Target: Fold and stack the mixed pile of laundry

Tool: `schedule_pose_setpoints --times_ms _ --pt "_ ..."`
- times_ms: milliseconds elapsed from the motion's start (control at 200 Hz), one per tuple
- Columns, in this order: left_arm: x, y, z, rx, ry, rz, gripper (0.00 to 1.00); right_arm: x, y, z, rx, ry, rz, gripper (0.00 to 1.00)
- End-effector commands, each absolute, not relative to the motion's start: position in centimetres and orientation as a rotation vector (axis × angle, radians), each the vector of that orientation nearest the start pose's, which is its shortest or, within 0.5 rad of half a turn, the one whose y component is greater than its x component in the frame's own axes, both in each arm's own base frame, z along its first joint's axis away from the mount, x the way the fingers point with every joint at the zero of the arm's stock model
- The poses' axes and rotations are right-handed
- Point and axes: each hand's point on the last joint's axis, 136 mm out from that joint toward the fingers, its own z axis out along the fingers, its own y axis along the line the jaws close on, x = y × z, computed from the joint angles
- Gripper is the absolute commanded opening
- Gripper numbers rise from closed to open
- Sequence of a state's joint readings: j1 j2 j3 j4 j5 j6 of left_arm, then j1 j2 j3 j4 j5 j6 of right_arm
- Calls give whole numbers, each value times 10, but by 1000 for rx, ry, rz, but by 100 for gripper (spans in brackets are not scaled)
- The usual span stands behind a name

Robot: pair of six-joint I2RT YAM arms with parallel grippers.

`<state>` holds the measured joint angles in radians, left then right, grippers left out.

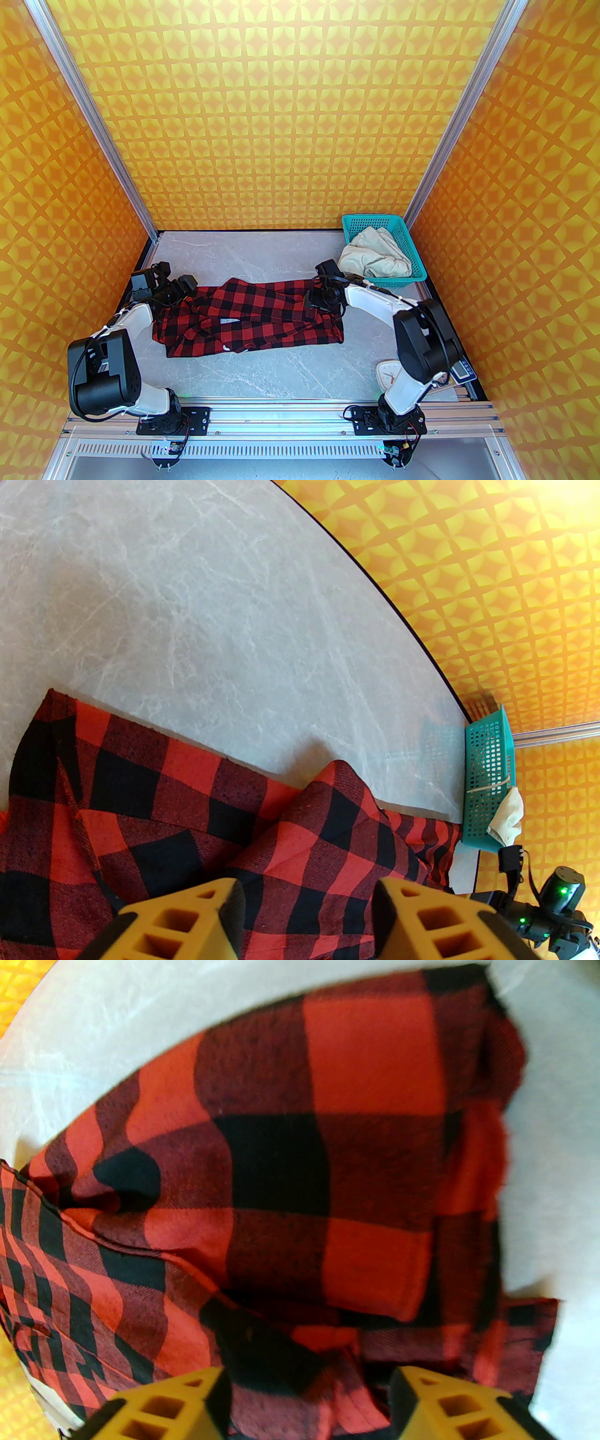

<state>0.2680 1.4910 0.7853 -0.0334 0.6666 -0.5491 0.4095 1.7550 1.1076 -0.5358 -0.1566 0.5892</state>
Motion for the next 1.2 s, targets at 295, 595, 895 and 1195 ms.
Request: schedule_pose_setpoints --times_ms 295,595,895,1195 --pt "394 -7 119 -561 2209 -937 50 358 198 60 59 2808 520 25" --pt "395 -9 116 -559 2210 -942 50 358 207 138 -198 2718 392 0" --pt "395 -17 110 -547 2230 -954 50 342 197 184 -280 2676 285 0" --pt "398 -27 104 -527 2249 -971 50 317 199 188 -300 2676 288 0"
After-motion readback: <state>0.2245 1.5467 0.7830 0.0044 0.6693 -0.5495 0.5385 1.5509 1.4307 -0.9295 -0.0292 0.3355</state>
